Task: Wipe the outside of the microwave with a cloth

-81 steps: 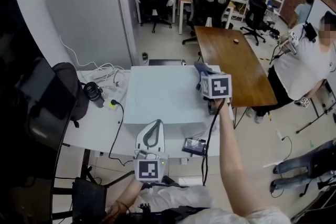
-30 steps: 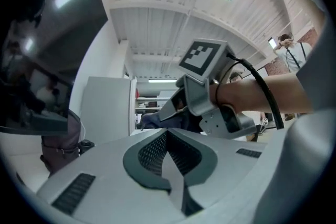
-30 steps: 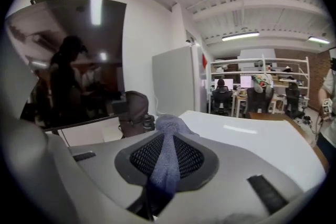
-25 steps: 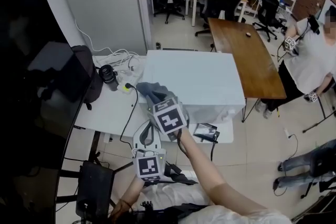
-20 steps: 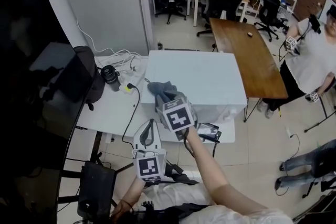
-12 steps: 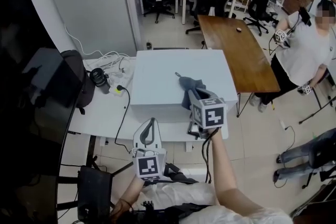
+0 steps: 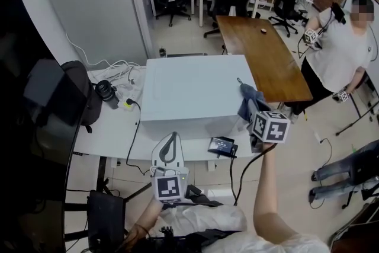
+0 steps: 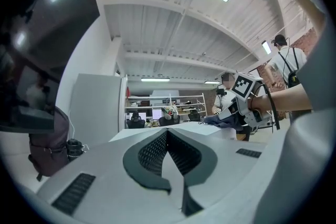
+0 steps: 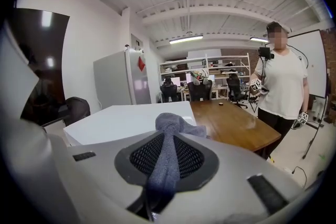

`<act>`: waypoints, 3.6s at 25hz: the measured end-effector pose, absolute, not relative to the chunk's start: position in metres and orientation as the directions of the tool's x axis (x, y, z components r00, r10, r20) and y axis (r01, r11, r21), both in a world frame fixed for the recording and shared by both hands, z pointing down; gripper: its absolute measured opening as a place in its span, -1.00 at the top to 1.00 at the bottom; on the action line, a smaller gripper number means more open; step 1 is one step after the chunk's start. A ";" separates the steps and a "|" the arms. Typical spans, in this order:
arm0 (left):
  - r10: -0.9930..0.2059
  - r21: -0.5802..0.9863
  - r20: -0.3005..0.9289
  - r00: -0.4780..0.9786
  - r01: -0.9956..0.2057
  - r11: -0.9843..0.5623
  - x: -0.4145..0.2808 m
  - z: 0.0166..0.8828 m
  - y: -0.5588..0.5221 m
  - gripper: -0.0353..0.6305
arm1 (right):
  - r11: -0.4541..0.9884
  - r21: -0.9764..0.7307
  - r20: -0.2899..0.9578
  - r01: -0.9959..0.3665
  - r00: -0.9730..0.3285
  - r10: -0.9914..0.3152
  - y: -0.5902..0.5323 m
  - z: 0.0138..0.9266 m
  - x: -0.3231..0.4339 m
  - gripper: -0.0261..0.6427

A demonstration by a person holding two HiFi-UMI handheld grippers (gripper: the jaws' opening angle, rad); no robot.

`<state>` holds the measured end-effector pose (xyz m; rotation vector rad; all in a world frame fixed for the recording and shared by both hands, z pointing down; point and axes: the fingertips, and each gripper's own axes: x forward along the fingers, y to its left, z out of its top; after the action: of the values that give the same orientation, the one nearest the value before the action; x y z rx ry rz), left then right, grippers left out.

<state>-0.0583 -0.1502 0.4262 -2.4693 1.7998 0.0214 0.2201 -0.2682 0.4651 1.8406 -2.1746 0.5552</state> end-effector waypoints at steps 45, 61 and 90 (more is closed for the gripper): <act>-0.967 -0.055 -0.063 0.249 -0.968 -0.246 -0.067 0.425 -0.160 0.89 | 0.295 -0.017 0.196 -0.955 -0.293 -0.936 -0.318 0.385 0.135 0.46; -0.976 -0.046 -0.071 0.204 -0.979 -0.201 -0.088 0.422 -0.149 0.89 | 0.314 0.248 0.548 -0.917 -0.135 -0.826 -0.367 0.458 0.118 0.61; -0.971 -0.045 -0.067 0.230 -0.973 -0.227 -0.086 0.426 -0.150 0.89 | 0.247 0.090 0.340 -0.965 -0.203 -0.918 -0.322 0.408 0.130 0.72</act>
<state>-0.0862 -0.1500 0.4264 -2.4017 1.9031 0.0384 0.1305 -0.3221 0.4078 1.7376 -2.2014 0.2026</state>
